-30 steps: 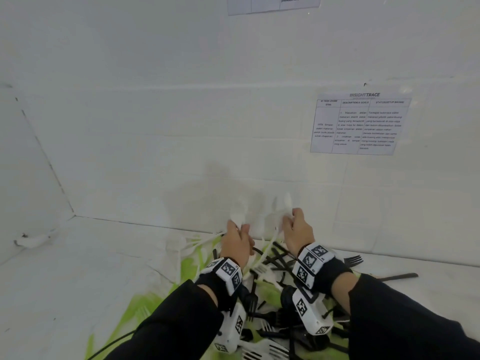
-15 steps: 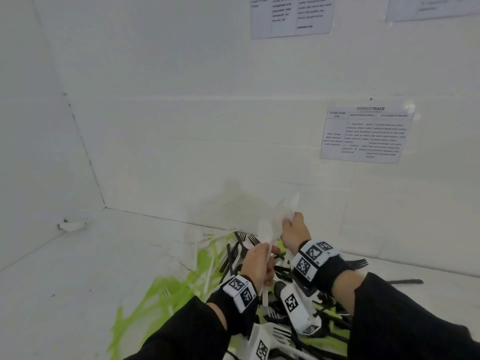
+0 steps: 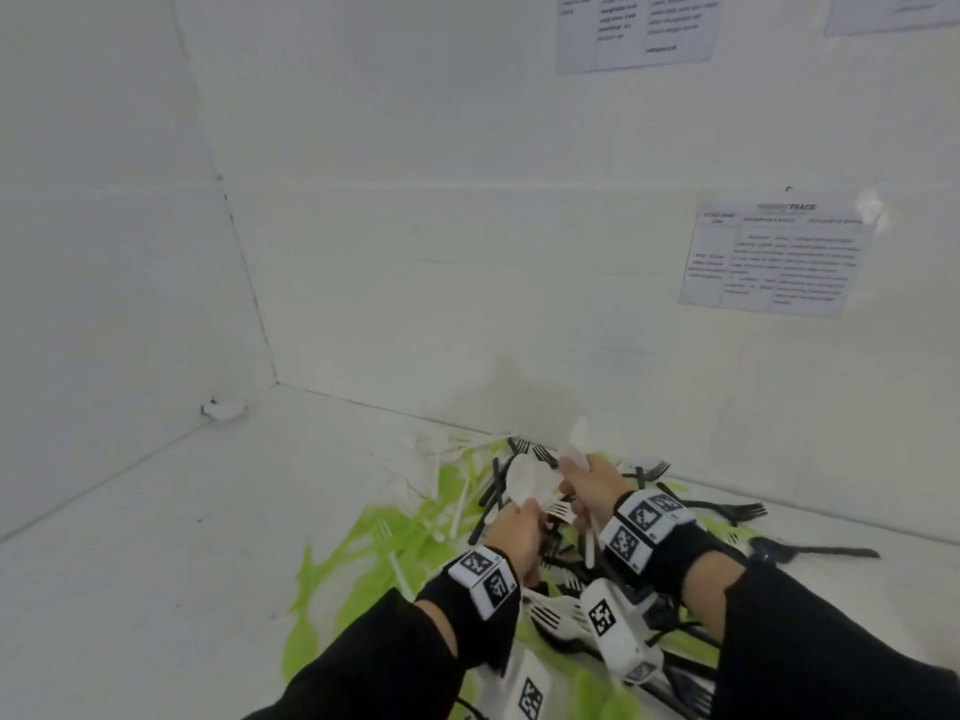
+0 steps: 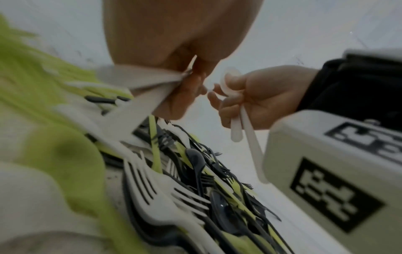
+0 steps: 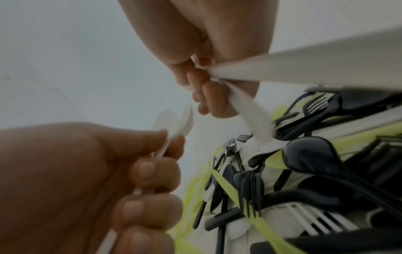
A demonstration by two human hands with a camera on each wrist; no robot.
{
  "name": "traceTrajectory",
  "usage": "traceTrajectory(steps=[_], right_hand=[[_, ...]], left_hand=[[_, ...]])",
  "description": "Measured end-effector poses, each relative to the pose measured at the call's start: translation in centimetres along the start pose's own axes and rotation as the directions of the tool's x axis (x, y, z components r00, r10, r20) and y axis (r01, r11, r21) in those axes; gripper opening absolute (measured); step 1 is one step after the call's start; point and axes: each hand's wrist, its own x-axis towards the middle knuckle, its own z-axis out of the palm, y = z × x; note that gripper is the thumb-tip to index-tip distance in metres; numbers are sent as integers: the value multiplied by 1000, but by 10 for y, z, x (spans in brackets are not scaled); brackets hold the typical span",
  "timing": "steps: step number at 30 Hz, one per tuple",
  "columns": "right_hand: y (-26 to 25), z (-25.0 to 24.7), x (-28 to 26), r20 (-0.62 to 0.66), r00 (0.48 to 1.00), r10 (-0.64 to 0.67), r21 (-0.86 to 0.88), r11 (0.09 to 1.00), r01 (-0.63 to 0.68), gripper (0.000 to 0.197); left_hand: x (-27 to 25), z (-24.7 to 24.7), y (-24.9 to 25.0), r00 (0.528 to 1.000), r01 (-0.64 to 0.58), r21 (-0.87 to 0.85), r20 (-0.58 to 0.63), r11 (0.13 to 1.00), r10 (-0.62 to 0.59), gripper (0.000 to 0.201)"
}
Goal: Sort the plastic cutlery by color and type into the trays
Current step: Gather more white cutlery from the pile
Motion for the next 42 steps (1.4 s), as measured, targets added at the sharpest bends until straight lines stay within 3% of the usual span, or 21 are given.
traceTrajectory(steps=[3,5,9,13,16,18,20,23,25,29,33,36,39,42], right_hand=[[-7,6,-2,140,990,29,59,998,-38,18],[-9,18,0,196,981,13,-15,1000,-11,15],[-15,53,6,110,990,-91,-23,995,94,16],[-21,83,18,48,992,-119,-158,980,125,14],[-26,100,25,49,997,-60,-156,986,67,14],[-26,105,32,12,1000,0,-99,995,1,18],[-26,105,40,-43,999,25,-54,998,-28,20],[-25,101,46,-85,994,69,89,994,-62,14],[-23,99,51,-92,993,71,117,991,-60,8],[-15,94,64,-86,995,56,15,998,-55,25],[-7,86,73,-63,997,42,-123,991,-50,31],[-4,84,77,-6,997,78,56,995,-77,23],[-5,83,81,20,994,109,115,987,-110,28],[-5,84,88,6,997,73,134,988,-73,30]], left_hand=[[-3,-18,2,996,46,-19,73,999,-45,28],[-5,-30,3,992,-27,35,122,999,23,26],[-2,-54,4,984,-116,101,148,988,100,29],[5,-72,-2,981,-124,125,167,984,102,19],[14,-88,-1,998,-4,74,71,997,-1,24],[25,-100,0,999,20,142,27,990,-24,37],[44,-112,0,999,1,275,-48,961,13,45],[74,-131,5,987,29,422,-155,906,41,34],[94,-137,11,986,35,543,-155,839,59,34],[130,-136,18,987,48,657,-149,753,68,34],[154,-125,8,990,66,717,-134,694,43,39],[163,-119,0,993,72,747,-117,660,24,30],[167,-121,3,988,124,695,-155,708,-21,30],[163,-125,9,983,135,551,-180,823,-40,35]])
